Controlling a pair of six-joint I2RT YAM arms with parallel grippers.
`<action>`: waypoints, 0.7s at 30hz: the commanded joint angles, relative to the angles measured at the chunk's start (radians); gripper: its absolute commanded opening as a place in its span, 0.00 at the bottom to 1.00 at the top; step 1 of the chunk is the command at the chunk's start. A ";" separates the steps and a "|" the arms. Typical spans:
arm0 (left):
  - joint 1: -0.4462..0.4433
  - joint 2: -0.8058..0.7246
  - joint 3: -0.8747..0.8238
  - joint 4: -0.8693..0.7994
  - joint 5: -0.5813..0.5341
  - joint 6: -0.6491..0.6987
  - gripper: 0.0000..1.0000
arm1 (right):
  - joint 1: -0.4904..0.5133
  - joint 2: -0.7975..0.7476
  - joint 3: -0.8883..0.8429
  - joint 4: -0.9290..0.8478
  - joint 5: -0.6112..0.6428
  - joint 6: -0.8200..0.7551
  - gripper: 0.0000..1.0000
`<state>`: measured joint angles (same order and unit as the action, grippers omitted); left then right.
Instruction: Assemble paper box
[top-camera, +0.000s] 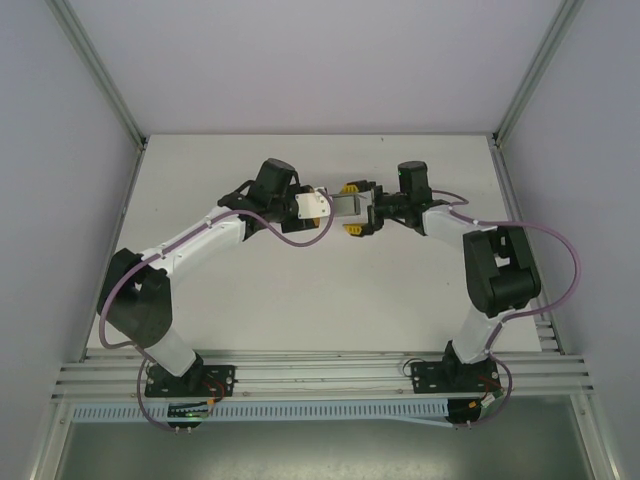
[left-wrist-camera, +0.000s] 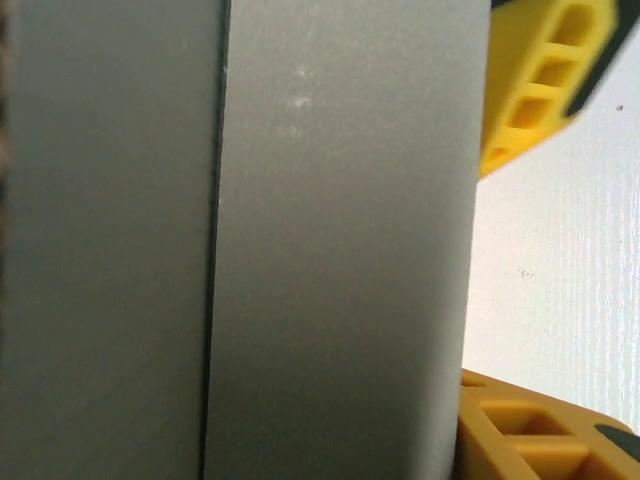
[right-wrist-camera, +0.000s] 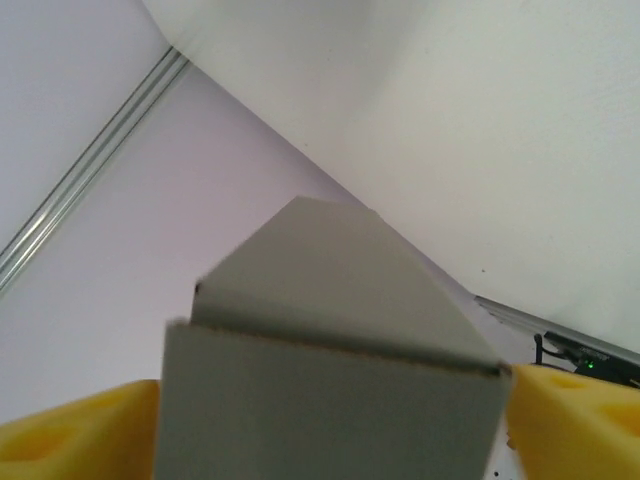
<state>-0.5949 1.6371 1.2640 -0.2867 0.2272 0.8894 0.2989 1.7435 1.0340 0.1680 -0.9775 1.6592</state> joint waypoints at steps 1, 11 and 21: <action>0.006 0.007 0.035 -0.039 0.030 0.003 0.46 | -0.029 -0.075 0.001 -0.083 -0.003 -0.127 0.99; 0.006 0.159 0.199 -0.382 0.220 -0.011 0.46 | -0.161 -0.266 0.211 -0.772 0.694 -1.246 0.99; 0.006 0.335 0.345 -0.579 0.258 -0.031 0.46 | -0.174 -0.504 -0.164 -0.319 0.286 -1.774 0.94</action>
<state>-0.5949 1.9461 1.5757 -0.7586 0.4427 0.8612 0.1234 1.2617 0.8940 -0.2516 -0.4839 0.1555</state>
